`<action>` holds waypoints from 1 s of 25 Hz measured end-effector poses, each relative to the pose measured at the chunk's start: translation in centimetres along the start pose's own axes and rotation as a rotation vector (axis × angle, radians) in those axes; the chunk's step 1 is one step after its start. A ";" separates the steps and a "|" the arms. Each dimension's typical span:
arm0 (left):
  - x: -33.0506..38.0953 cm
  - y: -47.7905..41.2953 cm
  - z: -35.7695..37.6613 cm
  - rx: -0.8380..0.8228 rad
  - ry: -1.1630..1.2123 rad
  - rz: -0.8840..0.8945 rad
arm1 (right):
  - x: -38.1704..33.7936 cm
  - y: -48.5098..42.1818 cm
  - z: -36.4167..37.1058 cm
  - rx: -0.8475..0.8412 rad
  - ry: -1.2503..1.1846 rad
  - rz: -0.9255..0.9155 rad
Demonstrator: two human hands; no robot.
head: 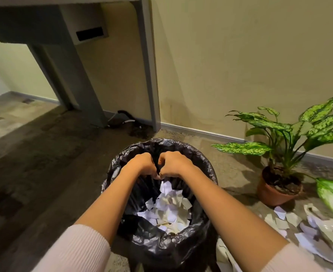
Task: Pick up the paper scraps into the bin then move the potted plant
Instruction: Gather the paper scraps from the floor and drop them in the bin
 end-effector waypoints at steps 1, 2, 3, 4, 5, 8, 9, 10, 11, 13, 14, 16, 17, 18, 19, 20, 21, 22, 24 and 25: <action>-0.2 -0.1 0.3 0.019 0.002 -0.003 | 0.1 0.1 0.4 0.017 0.003 -0.006; -0.2 -0.1 0.7 0.031 0.006 -0.003 | 0.4 0.1 0.9 0.030 0.005 -0.009; -0.2 0.1 1.1 0.040 0.015 -0.003 | 0.5 0.2 1.4 0.036 0.007 -0.011; -0.2 0.3 1.4 0.052 0.017 -0.005 | 0.6 0.3 1.8 0.044 0.004 -0.012; -0.2 0.6 1.7 0.068 0.016 -0.011 | 0.6 0.4 2.0 0.053 0.000 -0.014; 0.0 1.6 2.0 0.131 0.014 -0.019 | 0.7 1.3 1.7 0.099 0.000 -0.046; 0.2 2.0 2.1 0.161 0.014 -0.025 | 1.0 1.7 1.3 0.122 -0.005 -0.060; 0.6 2.4 2.2 0.189 0.007 -0.030 | 1.4 2.3 1.0 0.152 -0.022 -0.068; 1.1 2.9 2.3 0.221 -0.001 -0.033 | 1.9 2.9 0.6 0.186 -0.047 -0.077; 2.8 4.3 2.4 0.304 -0.016 -0.019 | 3.1 4.2 -0.2 0.259 -0.119 -0.088; 3.9 5.0 2.5 0.344 -0.019 -0.002 | 3.8 4.9 -0.6 0.294 -0.161 -0.086; 6.5 6.4 2.7 0.425 -0.022 0.035 | 5.4 6.5 -1.6 0.365 -0.219 -0.090; 7.9 7.2 2.8 0.468 -0.023 0.052 | 6.2 7.4 -2.2 0.401 -0.237 -0.092; 9.4 8.1 3.1 0.508 -0.021 0.070 | 7.2 8.5 -2.7 0.438 -0.255 -0.093; 10.8 8.8 3.5 0.548 -0.013 0.087 | 8.3 9.4 -3.2 0.470 -0.271 -0.090; 12.2 9.5 3.9 0.588 -0.004 0.107 | 9.5 10.2 -3.6 0.497 -0.281 -0.085; 13.7 10.1 4.5 0.627 0.003 0.133 | 10.7 11.0 -3.9 0.518 -0.284 -0.081; 15.2 10.8 5.2 0.668 0.011 0.167 | 12.1 11.7 -4.0 0.531 -0.283 -0.071; 18.3 11.9 7.3 0.743 0.030 0.245 | 15.3 12.9 -4.0 0.552 -0.281 -0.044; 19.6 12.2 8.5 0.766 0.039 0.280 | 17.0 13.4 -3.8 0.562 -0.275 -0.026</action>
Point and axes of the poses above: each hand's wrist, its own y-axis away from the middle knuckle, its own z-axis out of the palm, x = y × z, the point moved 2 cm from there along -y, towards the middle knuckle, and after that the axes turned 9 degrees about z, right-handed, at the moved point
